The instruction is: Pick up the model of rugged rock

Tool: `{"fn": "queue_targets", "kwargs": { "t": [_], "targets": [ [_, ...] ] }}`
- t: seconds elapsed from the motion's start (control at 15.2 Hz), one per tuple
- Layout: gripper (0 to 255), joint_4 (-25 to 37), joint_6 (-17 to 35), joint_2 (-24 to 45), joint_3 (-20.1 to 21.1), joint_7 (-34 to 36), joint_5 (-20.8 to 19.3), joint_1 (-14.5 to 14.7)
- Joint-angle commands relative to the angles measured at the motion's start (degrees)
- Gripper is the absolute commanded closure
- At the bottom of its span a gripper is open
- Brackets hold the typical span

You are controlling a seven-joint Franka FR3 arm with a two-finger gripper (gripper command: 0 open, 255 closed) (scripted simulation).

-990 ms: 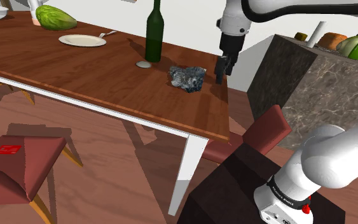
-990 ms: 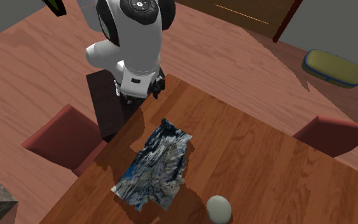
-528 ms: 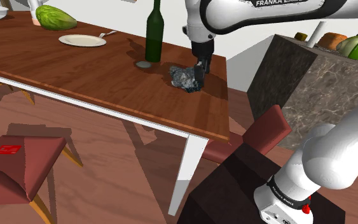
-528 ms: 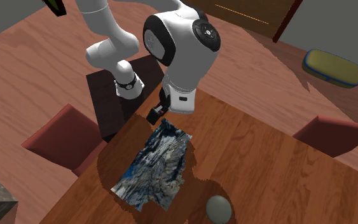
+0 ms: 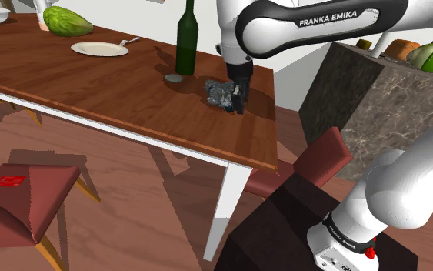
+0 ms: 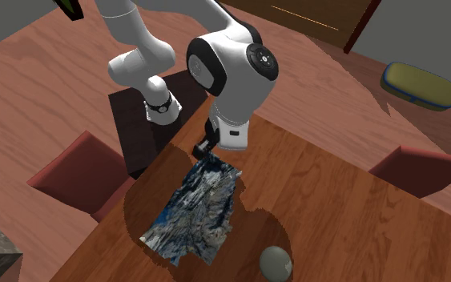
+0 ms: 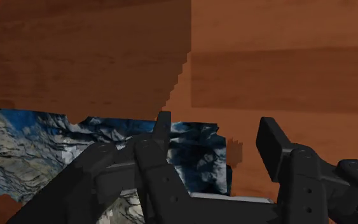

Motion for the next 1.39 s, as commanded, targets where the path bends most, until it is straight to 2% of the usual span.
{"fn": "queue_targets", "kwargs": {
  "t": [0.0, 0.53, 1.32],
  "targets": [
    [255, 0.0, 0.1, 0.1, 0.0, 0.1, 0.0, 0.0],
    [255, -0.3, 0.2, -0.1, 0.0, 0.0, 0.0, 0.0],
    [255, 8.5, -8.6, -0.5, 0.1, -2.4, 0.2, -0.1]
  ]
}}
